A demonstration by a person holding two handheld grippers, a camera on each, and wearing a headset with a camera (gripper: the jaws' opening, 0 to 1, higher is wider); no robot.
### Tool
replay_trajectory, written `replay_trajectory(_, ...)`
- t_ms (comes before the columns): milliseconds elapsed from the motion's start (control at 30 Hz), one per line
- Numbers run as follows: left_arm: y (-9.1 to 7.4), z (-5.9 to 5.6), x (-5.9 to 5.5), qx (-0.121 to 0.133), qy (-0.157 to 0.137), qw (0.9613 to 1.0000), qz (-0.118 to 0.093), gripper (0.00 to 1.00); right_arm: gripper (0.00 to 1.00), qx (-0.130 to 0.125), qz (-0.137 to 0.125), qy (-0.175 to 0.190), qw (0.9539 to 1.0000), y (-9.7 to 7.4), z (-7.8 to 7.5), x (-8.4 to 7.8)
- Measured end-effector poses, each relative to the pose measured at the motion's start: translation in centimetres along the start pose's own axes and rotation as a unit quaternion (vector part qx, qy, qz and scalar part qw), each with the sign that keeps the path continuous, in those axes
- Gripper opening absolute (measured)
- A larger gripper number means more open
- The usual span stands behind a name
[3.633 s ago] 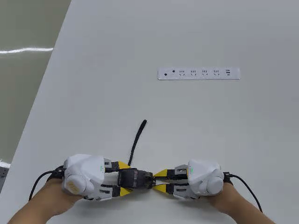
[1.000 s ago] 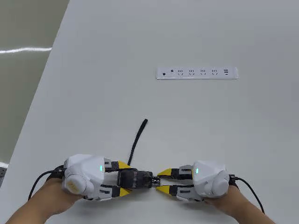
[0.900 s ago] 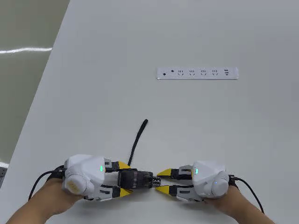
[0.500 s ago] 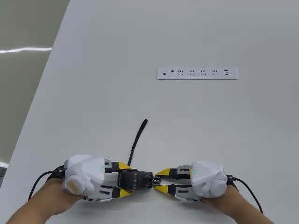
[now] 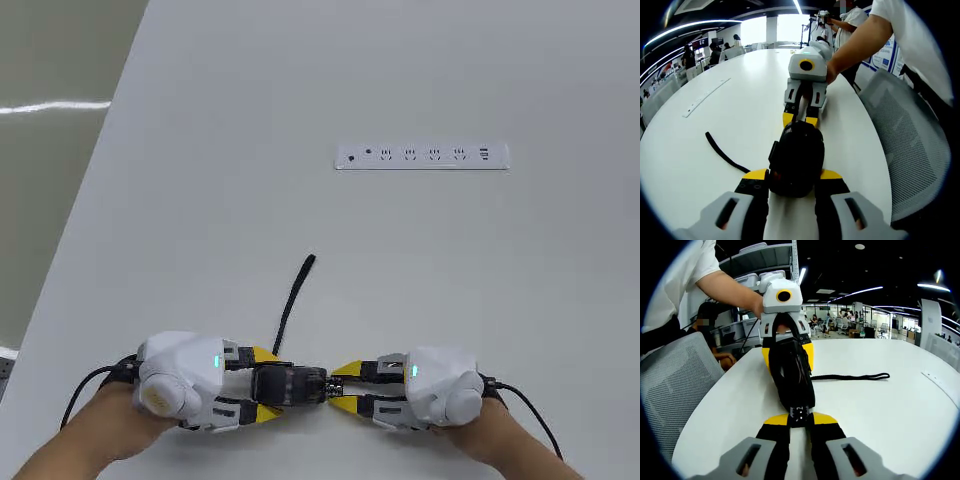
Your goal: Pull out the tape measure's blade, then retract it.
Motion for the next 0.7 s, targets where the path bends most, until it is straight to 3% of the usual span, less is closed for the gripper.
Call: replay_trajectory(700,-0.03,0.02,0.07,0.001,0.003,1.0,-0.005,0.31,0.12,-0.002,0.001,-0.002,1.0,-0.26,-0.02,0.07)
Point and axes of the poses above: the centre of the closed fingertips' face, and the gripper's own axes: y roughly forward along the fingers, z roughly to its left, x roughly out of its top, the point moved 1 cm from there along -y, roughly backward along the fingers, and after that the axes turned 11 degrees about -y, right-handed, at the moved point
